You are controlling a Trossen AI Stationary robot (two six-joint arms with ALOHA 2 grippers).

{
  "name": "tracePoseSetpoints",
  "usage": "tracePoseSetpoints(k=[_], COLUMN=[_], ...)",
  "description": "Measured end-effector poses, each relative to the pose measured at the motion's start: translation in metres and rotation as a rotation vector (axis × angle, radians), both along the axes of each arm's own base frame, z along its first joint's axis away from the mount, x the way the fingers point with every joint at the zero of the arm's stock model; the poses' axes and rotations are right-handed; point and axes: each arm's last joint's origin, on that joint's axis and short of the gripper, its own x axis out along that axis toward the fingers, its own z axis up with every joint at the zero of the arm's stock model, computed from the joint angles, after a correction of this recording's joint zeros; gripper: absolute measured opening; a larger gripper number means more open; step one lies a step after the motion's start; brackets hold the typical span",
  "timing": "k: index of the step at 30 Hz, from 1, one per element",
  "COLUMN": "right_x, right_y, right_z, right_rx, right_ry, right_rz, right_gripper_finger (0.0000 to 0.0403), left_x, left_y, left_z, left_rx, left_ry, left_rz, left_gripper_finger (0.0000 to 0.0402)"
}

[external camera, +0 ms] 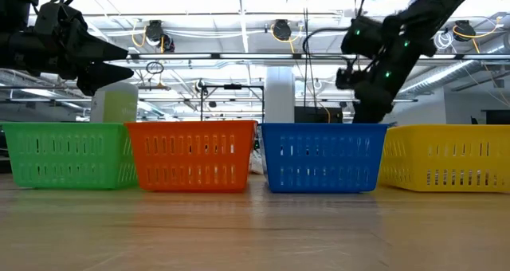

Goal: Pick & Place Travel size toiletries
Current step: Put the silver nail cutter into the yellow basket

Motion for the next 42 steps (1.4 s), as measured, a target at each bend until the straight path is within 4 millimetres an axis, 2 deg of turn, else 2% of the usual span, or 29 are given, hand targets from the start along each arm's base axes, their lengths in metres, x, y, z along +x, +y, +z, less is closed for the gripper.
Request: tracePoseSetpoints(k=[6,14,19,23,28,34,42], right_x=[0.001,-0.003,-0.016,-0.022,-0.026,-0.025,-0.025], right_y=[0.027,0.077,0.105,0.121,0.13,0.132,0.131], right_z=[0.022,0.041,0.041,0.031,0.016,0.008,0.007], right_rx=[0.037,0.163,0.236,0.279,0.301,0.294,0.292], right_ry=[-0.122,-0.213,-0.128,-0.104,-0.113,-0.18,-0.172], right_rz=[0.142,0.381,0.451,0.482,0.5,0.514,0.515], right_gripper_finger=[0.0024,0.0024,0.0024,0.0024,0.0024,0.0026,0.0077], left_x=[0.0,0.0,0.0,0.0,0.0,0.0,0.0], left_y=[0.0,0.0,0.0,0.0,0.0,0.0,0.0], left_z=[0.0,0.0,0.0,0.0,0.0,0.0,0.0], left_rx=[0.0,0.0,0.0,0.0,0.0,0.0,0.0], left_ry=[0.0,0.0,0.0,0.0,0.0,0.0,0.0], left_rz=[0.0,0.0,0.0,0.0,0.0,0.0,0.0], left_gripper_finger=[0.028,0.028,0.028,0.028,0.028,0.028,0.028])
